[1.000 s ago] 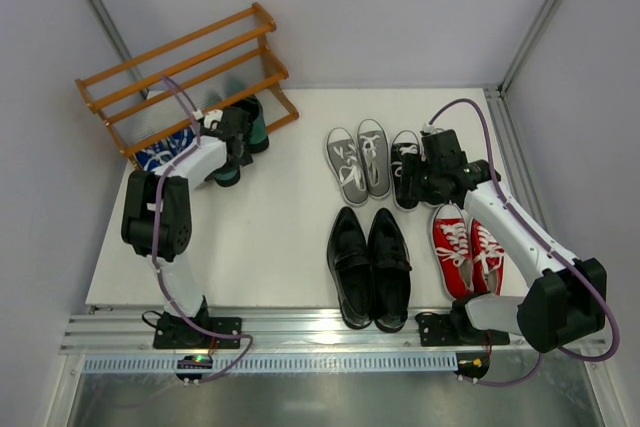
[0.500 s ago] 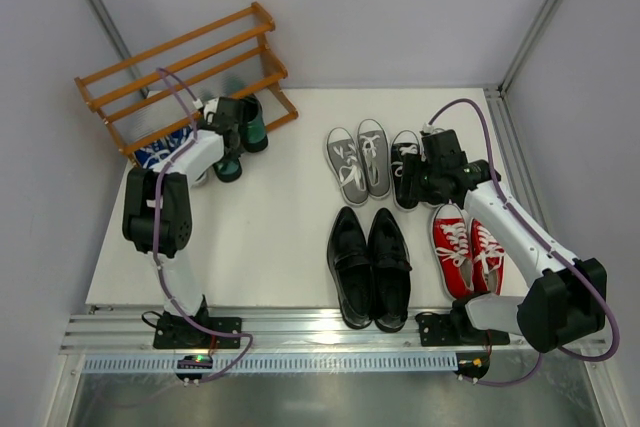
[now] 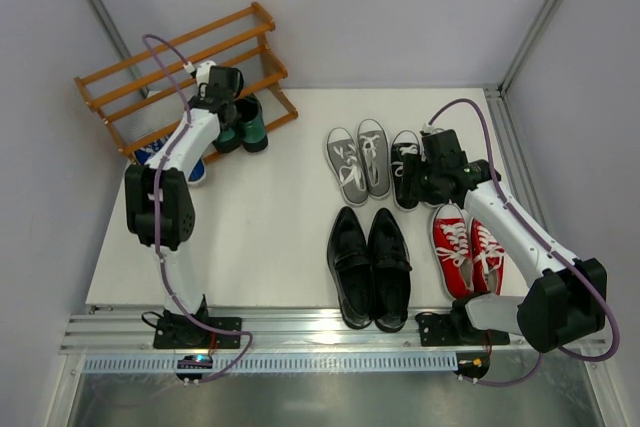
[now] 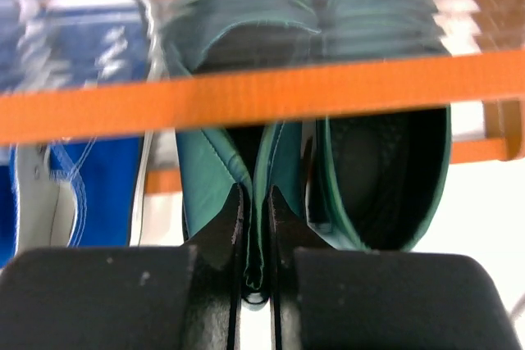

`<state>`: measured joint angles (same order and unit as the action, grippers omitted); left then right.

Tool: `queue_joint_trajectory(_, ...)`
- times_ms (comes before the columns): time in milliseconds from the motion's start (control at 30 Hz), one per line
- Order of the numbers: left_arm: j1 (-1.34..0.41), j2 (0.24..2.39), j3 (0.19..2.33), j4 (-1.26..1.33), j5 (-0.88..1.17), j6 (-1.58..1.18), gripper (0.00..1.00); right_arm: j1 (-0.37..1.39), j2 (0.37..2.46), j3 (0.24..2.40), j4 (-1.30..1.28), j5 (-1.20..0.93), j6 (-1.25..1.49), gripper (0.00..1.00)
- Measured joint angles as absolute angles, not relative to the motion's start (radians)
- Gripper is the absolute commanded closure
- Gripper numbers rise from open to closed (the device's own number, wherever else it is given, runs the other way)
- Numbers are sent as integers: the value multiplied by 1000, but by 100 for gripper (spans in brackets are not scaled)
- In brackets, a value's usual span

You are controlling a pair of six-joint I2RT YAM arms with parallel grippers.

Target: Place and organize the shoes onto the shoe shelf

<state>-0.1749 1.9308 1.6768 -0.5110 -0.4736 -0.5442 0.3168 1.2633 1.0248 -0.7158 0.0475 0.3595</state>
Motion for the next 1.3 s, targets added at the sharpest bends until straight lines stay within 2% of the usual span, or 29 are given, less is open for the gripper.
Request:
queue_joint_trajectory(200,-172,2045,1732,-494,-484,-490,100,317,1263,1025,-722,51,352,34)
queue_joint_trajectory(433,-177,2060,1726,-461,-495,-467,100,317,1263,1025,-731,61,347,34)
queue_joint_trajectory(467,-177,2057,1714,-451,-495,-468,96,317,1263,1025,-731,62,347,34)
queue_joint_trajectory(500,-177,2055,1703,-440,-494,-471,72,317,1263,1025,-731,62,346,34)
queue_joint_trajectory(600,-176,2044,1665,-424,-486,-480,37,317,1263,1025,-731,65,346,34)
queue_joint_trajectory(700,-165,2020,1608,-405,-485,-502,25,317,1263,1025,-731,65,346,34)
queue_joint_trajectory(933,-163,1921,1515,-389,-466,-548,1,317,1263,1025,-730,65,346,34)
queue_joint_trajectory(1067,-199,1820,1473,-390,-462,-566,0,317,1263,1025,-730,65,347,33)
queue_joint_trajectory(1167,-276,1716,1444,-406,-448,-585,0,317,1263,1025,-730,67,352,27)
queue_joint_trajectory(1300,-425,1626,1438,-459,-387,-620,0,317,1263,1025,-733,98,374,10)
